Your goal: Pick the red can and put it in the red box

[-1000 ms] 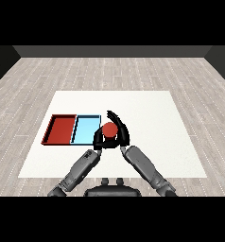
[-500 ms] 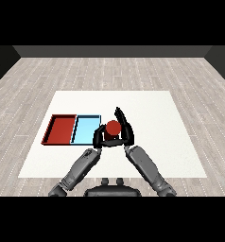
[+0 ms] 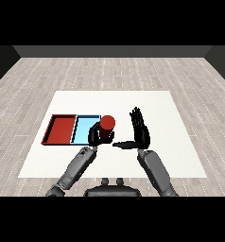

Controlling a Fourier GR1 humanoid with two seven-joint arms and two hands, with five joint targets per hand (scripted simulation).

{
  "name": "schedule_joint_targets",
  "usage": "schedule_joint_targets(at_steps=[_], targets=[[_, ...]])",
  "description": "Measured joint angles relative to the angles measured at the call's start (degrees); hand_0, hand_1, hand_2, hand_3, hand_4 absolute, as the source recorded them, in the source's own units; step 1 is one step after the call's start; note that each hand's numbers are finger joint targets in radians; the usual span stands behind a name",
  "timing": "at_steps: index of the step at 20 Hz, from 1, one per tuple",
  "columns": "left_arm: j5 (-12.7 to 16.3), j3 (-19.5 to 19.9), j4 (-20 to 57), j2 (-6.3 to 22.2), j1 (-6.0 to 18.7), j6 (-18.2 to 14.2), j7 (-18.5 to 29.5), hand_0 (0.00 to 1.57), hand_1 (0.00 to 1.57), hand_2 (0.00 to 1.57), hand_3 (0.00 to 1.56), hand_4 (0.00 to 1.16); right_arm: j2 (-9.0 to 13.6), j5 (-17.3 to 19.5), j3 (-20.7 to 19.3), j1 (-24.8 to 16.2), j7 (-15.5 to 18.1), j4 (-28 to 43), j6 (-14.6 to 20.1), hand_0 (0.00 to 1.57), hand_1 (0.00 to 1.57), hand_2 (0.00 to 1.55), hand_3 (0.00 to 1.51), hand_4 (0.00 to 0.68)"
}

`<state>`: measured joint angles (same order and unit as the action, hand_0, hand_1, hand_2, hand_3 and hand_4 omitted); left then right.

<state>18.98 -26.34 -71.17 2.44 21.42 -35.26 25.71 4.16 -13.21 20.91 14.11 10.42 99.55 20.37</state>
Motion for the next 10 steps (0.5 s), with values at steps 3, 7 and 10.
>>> schedule_joint_targets(at_steps=[3, 7, 10], targets=[[0.22, 3.04, -0.63, 2.41, -0.67, 2.22, 0.14, 1.57, 1.57, 1.57, 1.48, 1.13, 2.04, -1.32, -1.75, -3.76, -1.11, 5.03, -1.54, 0.00, 0.00, 0.00, 0.00, 0.000], [-1.00, 6.10, -2.50, 5.92, -0.25, 1.61, -2.81, 1.57, 1.57, 1.57, 1.48, 1.14, 5.00, -2.69, -4.62, -9.48, 0.25, 8.46, -4.23, 0.00, 0.00, 0.00, 0.00, 0.000], [-1.57, 8.84, -4.11, 10.00, 0.86, 1.41, -6.92, 1.57, 1.57, 1.57, 1.49, 1.12, 5.96, -3.57, -6.47, -12.73, 1.08, 8.99, -5.32, 0.00, 0.00, 0.00, 0.00, 0.000]])
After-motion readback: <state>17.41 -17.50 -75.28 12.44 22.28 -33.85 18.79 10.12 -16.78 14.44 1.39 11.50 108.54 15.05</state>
